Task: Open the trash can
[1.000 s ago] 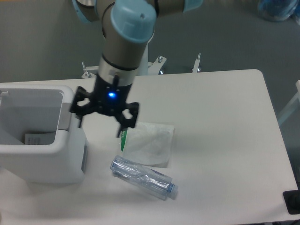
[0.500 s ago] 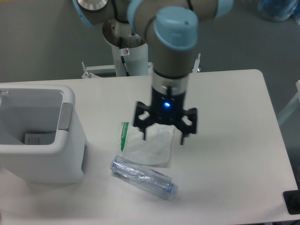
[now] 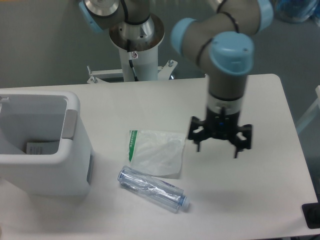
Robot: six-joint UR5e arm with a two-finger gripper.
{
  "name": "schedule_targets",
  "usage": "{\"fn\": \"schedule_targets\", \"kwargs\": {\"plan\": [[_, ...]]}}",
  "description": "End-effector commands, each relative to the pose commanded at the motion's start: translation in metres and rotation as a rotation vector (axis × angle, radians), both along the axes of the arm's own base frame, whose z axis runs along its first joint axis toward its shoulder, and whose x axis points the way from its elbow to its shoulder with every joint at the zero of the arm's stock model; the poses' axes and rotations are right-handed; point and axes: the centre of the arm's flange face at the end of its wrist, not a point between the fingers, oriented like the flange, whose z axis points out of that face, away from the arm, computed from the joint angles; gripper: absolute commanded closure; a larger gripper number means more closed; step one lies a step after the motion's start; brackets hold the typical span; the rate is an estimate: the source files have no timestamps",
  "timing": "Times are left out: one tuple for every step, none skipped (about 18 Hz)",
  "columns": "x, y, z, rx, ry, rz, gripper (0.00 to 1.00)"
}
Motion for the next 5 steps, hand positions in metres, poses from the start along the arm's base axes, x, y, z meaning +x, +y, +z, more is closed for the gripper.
{"fn": "schedule_targets", "kwargs": {"plan": [[-0.001,-0.003,-0.005,-0.036,0.008,-0.008,0.00],[-0.001,-0.008,-0.009,-0.082,0.018,-0.008,0.00],[0.000,-0.011,-0.013,-0.113,0.021,-0.008,0.00],[0.002,-0.011,-0.015,-0.120,0.019,-0.010,0.00],[0.002,-0.011,-0.017,-0.121,0.018,-0.011,0.00]]}}
